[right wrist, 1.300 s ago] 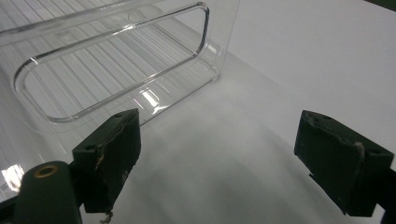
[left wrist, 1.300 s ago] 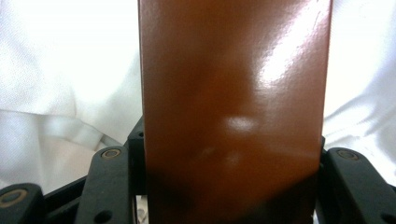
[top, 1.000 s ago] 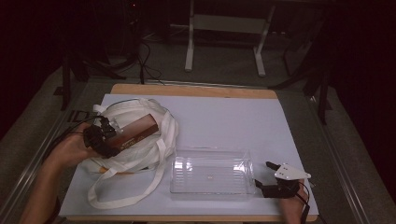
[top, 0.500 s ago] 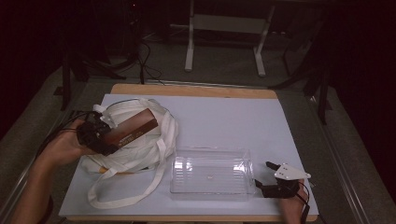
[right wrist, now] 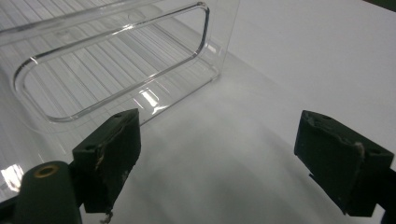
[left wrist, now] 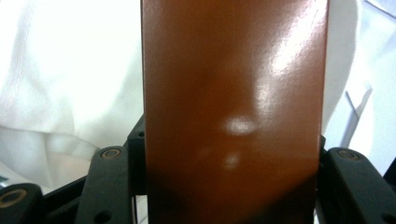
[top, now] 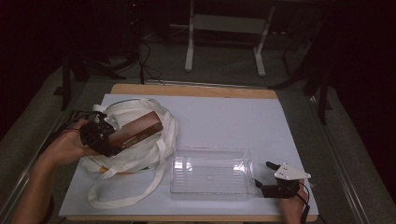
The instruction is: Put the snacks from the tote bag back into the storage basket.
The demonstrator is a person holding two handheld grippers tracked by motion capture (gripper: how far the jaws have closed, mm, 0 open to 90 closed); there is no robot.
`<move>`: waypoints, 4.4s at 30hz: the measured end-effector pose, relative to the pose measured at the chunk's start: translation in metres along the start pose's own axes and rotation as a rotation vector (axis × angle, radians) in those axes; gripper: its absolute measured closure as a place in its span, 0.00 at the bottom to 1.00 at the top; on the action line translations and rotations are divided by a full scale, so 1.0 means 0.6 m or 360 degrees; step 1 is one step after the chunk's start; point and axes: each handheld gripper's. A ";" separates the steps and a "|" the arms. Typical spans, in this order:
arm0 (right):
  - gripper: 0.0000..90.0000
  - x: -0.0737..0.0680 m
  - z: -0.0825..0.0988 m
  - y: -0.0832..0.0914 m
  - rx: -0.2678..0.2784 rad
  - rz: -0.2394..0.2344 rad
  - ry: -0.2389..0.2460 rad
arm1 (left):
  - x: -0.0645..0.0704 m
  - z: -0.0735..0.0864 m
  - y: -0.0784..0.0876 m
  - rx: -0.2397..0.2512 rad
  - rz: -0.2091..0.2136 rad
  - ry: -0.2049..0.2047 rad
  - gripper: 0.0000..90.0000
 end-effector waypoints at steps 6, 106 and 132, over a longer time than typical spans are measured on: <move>0.16 0.000 0.000 0.000 0.0000 0.0000 0.0001 | 0.008 -0.009 0.002 -0.0003 0.0010 -0.0038 0.49; 0.16 0.000 0.000 -0.001 -0.0009 -0.0018 -0.0002 | 0.201 -0.160 -0.054 -0.0115 0.0178 -0.0713 0.49; 0.16 -0.001 0.000 -0.001 -0.0009 -0.0016 -0.0004 | 0.241 -0.176 -0.089 -0.0173 0.0206 -0.0821 0.49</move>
Point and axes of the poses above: each handheld gripper's, and its own axes: y roughly backward along the jaws, z roughly out of its underside, x roughly to its right, and after that the axes turned 11 degrees about z, right-handed
